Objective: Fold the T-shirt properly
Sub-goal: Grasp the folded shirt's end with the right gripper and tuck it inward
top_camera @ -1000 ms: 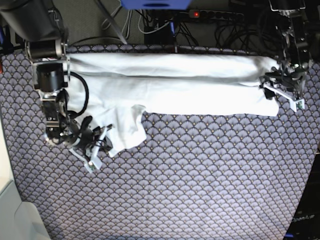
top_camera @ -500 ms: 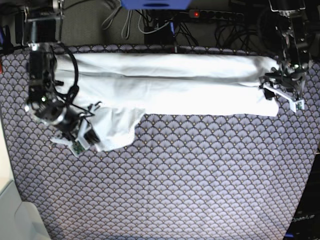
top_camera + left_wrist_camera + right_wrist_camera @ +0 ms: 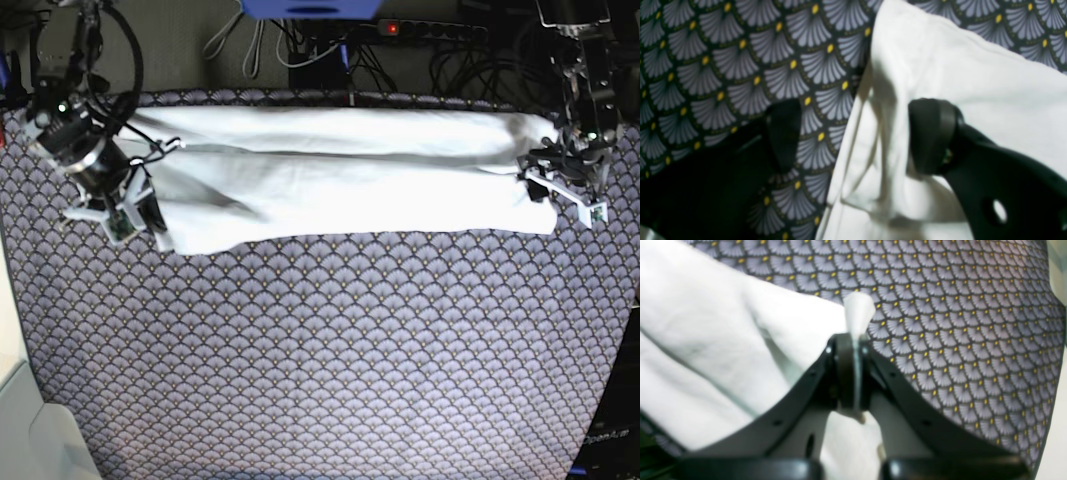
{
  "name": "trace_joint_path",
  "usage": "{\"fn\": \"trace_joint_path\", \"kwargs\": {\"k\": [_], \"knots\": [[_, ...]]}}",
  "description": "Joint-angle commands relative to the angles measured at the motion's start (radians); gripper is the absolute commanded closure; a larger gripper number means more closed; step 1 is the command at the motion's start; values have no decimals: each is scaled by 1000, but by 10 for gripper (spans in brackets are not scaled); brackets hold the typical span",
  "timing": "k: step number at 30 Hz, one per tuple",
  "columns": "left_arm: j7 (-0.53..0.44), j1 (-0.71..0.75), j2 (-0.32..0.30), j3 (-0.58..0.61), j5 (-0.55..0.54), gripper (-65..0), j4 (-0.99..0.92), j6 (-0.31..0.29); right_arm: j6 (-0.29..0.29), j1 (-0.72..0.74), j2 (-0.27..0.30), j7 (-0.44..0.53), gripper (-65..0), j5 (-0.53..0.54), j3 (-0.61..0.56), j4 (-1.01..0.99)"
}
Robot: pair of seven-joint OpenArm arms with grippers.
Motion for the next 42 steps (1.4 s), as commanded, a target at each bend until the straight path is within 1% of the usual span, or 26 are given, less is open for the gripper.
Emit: {"fn": "trace_joint_path", "kwargs": {"k": [1, 10, 16, 22, 26, 29, 33, 36, 37, 40, 42], "knots": [[23, 2, -7, 3, 7, -487, 4, -5, -4, -11, 2, 19, 0, 7, 12, 20], [23, 4, -8, 3, 7, -489, 4, -5, -4, -124, -4, 28, 0, 8, 52, 24], [23, 7, -13, 3, 7, -489, 4, -5, -4, -131, -44, 27, 0, 10, 115, 24], [23, 13, -16, 3, 7, -489, 4, -7, -4, -132, -52, 21, 0, 10, 127, 17], [28, 21, -18, 3, 7, -490, 4, -7, -4, -161, -55, 24, 0, 10, 123, 15], [25, 27, -18, 3, 7, -490, 4, -7, -4, -166, -82, 25, 0, 10, 129, 14], [25, 28, -18, 3, 7, -490, 4, -7, -4, -192, -93, 28, 0, 10, 124, 8], [26, 28, -18, 3, 7, -490, 5, -8, -4, -192, -128, 30, 0, 8, 137, 8], [28, 28, -18, 3, 7, -490, 5, -17, -4, -192, -137, 30, 0, 8, 144, 8], [29, 28, -18, -2, 8, -488, 5, -90, -4, -193, -160, 30, 0, 8, 161, -6], [31, 28, -18, -4, 8, -487, 5, -114, -4, -187, -164, 30, 0, 8, 161, -40]]}}
